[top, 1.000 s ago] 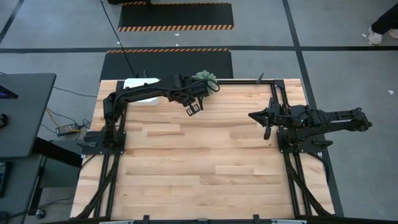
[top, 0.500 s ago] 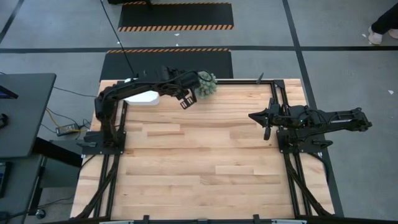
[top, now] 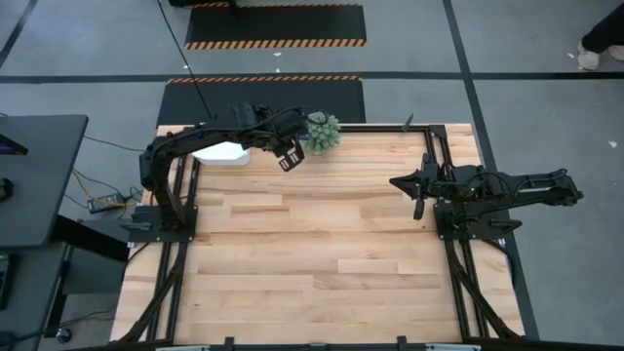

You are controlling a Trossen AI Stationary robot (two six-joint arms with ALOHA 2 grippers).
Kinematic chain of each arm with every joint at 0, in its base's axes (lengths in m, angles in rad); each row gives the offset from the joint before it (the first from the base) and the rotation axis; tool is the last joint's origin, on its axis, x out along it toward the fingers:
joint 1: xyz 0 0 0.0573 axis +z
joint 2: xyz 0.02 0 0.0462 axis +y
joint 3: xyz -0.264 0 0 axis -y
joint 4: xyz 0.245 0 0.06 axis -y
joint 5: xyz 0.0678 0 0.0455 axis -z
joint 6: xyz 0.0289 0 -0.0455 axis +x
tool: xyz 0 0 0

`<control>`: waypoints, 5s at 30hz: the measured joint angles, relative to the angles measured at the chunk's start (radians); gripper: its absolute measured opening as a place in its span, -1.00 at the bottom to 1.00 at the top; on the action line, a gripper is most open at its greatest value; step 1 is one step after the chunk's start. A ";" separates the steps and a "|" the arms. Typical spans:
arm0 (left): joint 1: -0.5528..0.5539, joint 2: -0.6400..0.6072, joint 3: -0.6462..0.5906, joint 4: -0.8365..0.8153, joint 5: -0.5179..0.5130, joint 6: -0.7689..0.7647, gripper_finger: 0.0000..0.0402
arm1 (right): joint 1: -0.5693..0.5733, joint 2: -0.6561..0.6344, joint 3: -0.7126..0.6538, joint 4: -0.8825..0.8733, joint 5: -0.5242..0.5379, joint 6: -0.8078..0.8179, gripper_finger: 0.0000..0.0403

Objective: Nest measuring cups in basket
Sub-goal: Put the nested measuring cups into the white bin

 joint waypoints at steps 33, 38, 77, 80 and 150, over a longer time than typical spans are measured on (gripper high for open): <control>0.272 -0.756 -0.990 0.535 0.177 0.246 -0.50 | 0.000 0.000 0.000 0.011 0.031 0.018 -0.93; 0.372 -0.776 -1.054 0.527 0.212 0.345 -0.50 | 0.000 0.000 0.000 0.016 0.054 0.032 -0.93; 0.842 -0.641 -1.174 0.680 0.509 0.636 -0.50 | 0.000 0.000 0.000 -0.013 0.256 0.045 -0.93; 0.842 -0.592 -1.174 0.702 0.487 0.636 -0.50 | 0.000 0.000 0.000 -0.013 0.256 0.045 -0.93; 0.829 -0.377 -1.172 0.804 0.381 0.538 -0.36 | 0.000 0.001 0.000 0.063 0.254 0.034 -0.93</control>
